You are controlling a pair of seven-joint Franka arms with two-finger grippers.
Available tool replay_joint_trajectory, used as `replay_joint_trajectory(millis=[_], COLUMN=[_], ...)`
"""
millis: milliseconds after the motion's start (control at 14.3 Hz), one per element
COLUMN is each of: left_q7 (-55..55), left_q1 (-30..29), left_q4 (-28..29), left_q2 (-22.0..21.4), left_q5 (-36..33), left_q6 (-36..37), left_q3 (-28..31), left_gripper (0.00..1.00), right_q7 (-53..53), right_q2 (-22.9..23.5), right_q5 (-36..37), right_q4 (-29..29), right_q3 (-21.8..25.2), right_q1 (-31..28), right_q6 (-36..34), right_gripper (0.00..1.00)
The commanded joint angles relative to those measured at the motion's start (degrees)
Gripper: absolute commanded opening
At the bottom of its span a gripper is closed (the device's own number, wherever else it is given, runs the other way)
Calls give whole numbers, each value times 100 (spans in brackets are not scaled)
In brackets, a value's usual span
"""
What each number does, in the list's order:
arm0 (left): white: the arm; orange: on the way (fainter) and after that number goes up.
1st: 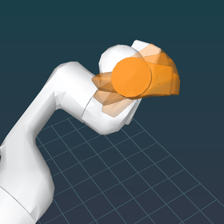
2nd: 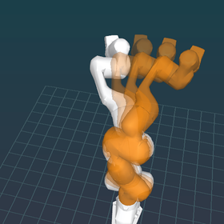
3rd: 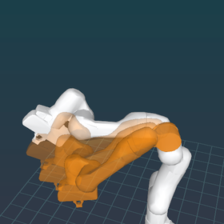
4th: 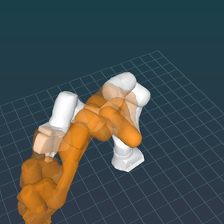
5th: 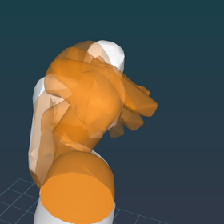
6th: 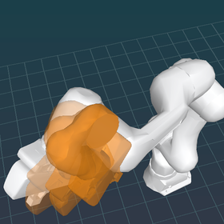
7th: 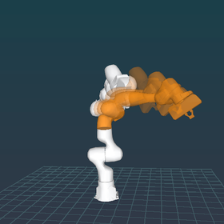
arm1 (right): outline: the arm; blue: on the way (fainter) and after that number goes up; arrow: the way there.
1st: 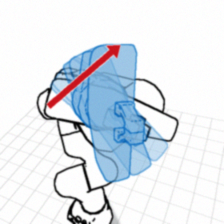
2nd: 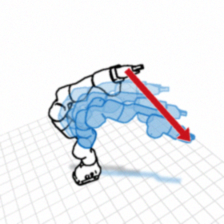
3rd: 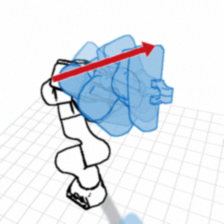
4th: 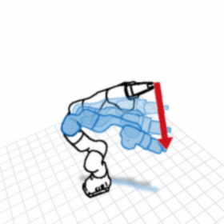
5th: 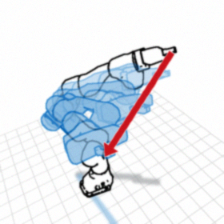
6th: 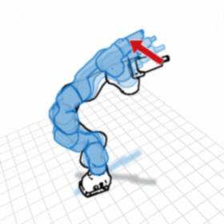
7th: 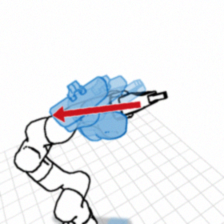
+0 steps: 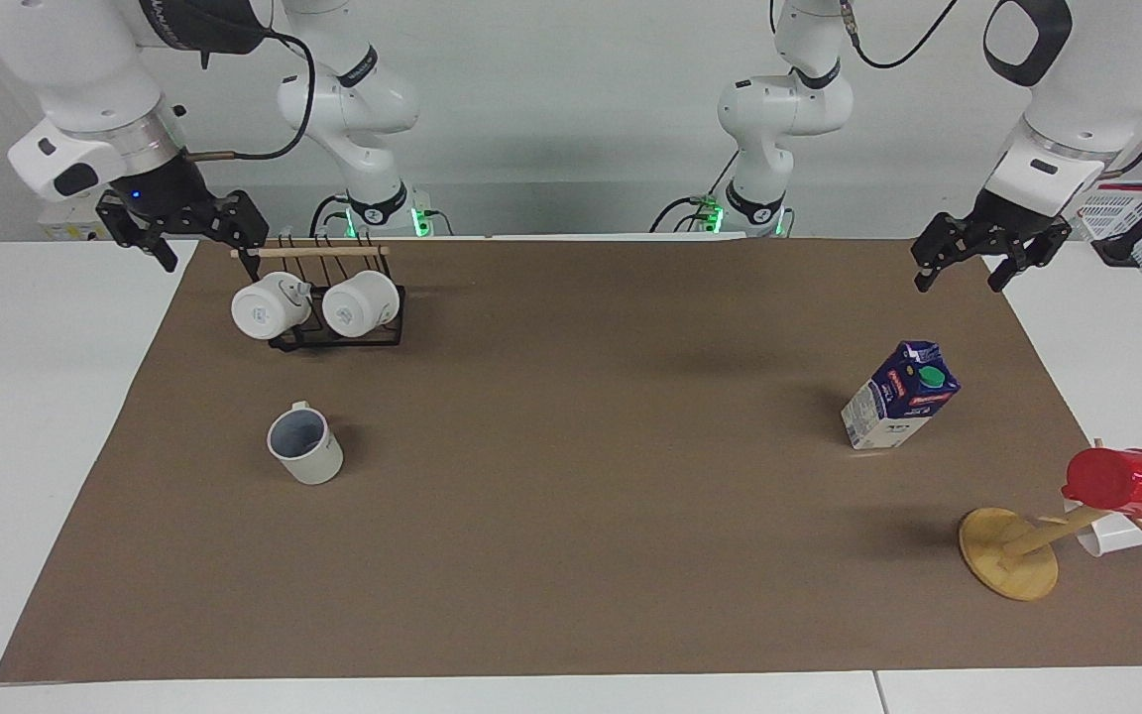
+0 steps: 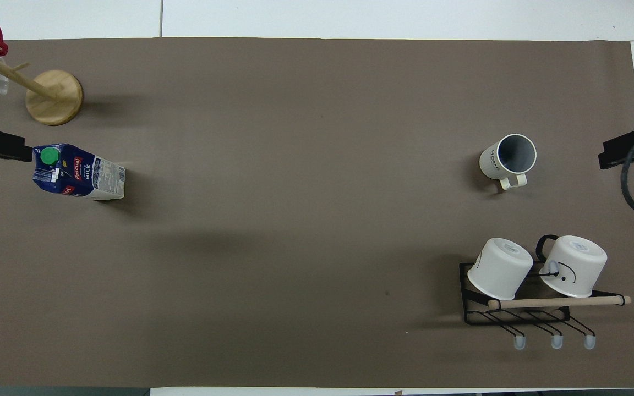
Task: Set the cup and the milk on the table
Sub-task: 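Reach the left gripper toward the milk carton while the right gripper reaches the mug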
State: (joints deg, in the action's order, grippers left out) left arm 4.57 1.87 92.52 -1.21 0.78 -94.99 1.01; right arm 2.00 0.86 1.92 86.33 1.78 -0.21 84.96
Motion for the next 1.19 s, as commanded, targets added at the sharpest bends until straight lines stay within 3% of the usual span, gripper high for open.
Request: replay_joint_trajectory(millis=[0, 489, 769, 1118], left_q7=[62, 70, 80, 88], left_q1=[24, 6, -55, -64], left_q4=[-50, -23, 179, 214], left_q2=[-28, -46, -151, -90], left_q5=[81, 89, 89, 89], left_q6=[50, 147, 68, -72], left_q3=[14, 22, 22, 31], left_gripper=[100, 100, 100, 100], right_q7=[81, 99, 134, 1002], right_q2=[-7, 2, -113, -26], right_q5=[89, 54, 28, -139], right_q4=[15, 33, 349, 893], right_q3=[-46, -37, -37, -28], right_q1=[-23, -40, -75, -259], right_q6=[56, 143, 451, 1398], right_gripper=[100, 100, 100, 100])
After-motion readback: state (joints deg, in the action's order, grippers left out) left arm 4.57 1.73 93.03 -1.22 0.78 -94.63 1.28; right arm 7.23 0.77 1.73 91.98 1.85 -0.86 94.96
